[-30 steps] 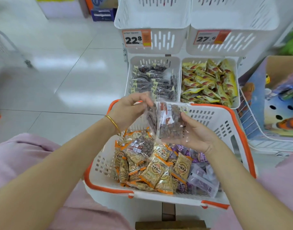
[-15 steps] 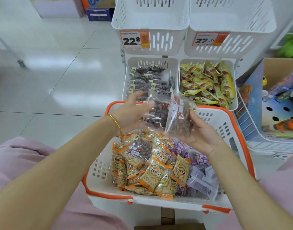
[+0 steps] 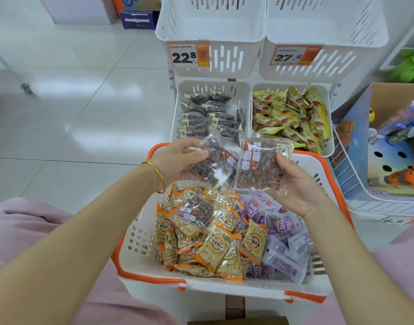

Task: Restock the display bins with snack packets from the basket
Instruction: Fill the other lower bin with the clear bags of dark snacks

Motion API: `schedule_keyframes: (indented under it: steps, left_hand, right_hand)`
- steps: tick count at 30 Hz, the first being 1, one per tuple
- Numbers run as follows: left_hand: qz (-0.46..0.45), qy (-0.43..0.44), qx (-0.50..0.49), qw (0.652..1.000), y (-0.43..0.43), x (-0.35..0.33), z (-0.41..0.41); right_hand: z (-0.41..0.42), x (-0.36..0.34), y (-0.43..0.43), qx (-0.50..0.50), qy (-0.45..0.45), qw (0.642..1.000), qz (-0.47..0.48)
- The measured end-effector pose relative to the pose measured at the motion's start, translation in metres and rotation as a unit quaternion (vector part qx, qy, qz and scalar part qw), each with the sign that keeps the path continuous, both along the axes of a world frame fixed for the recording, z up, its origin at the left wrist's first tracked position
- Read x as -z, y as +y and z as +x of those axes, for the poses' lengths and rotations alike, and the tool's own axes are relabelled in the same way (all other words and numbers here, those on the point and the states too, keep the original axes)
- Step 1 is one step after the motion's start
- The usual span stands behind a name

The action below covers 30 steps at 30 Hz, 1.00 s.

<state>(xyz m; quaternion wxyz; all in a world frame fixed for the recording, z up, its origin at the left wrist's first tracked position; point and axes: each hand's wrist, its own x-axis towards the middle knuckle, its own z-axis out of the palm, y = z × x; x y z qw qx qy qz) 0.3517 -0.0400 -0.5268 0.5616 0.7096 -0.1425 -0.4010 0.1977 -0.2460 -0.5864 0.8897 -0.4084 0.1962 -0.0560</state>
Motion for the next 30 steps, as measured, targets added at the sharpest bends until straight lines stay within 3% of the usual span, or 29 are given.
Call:
schedule_keyframes:
  steps: [4, 8, 14, 16, 18, 20, 24, 27, 30]
  left_hand:
    - [0.016, -0.047, 0.012, 0.999, -0.006, -0.003, -0.001]
    - [-0.068, 0.068, -0.044, 0.994, -0.013, 0.000, -0.005]
    - [-0.159, 0.131, -0.035, 0.978, -0.016, -0.003, -0.017]
    - [-0.132, 0.112, -0.050, 0.984, -0.016, -0.005, -0.017]
    - [-0.044, -0.014, -0.083, 0.996, -0.017, -0.002, -0.012]
    - [0.034, -0.136, -0.099, 0.985, -0.017, 0.003, -0.005]
    - [0.093, -0.194, -0.029, 0.976, -0.020, 0.007, -0.001]
    - [0.117, -0.250, 0.027, 0.961, -0.028, 0.007, -0.006]
    - [0.125, -0.224, 0.041, 0.966, -0.033, 0.009, -0.007]
  right_hand:
    - [0.004, -0.007, 0.016, -0.025, -0.004, 1.000, 0.008]
    - [0.007, -0.013, 0.030, 0.013, -0.028, 0.999, 0.044]
    - [0.006, -0.015, 0.032, 0.020, -0.001, 0.999, 0.041]
    - [0.005, -0.017, 0.029, 0.022, 0.031, 0.999, -0.023]
    - [0.002, -0.024, 0.023, 0.042, 0.072, 0.980, -0.178]
    - [0.001, -0.033, 0.011, 0.037, 0.082, 0.938, -0.334]
    - [0.013, -0.054, 0.001, -0.108, 0.047, 0.836, -0.536]
    - [0.028, -0.061, 0.007, -0.210, 0.028, 0.789, -0.577]
    - [0.034, -0.052, 0.004, -0.215, 0.041, 0.799, -0.559]
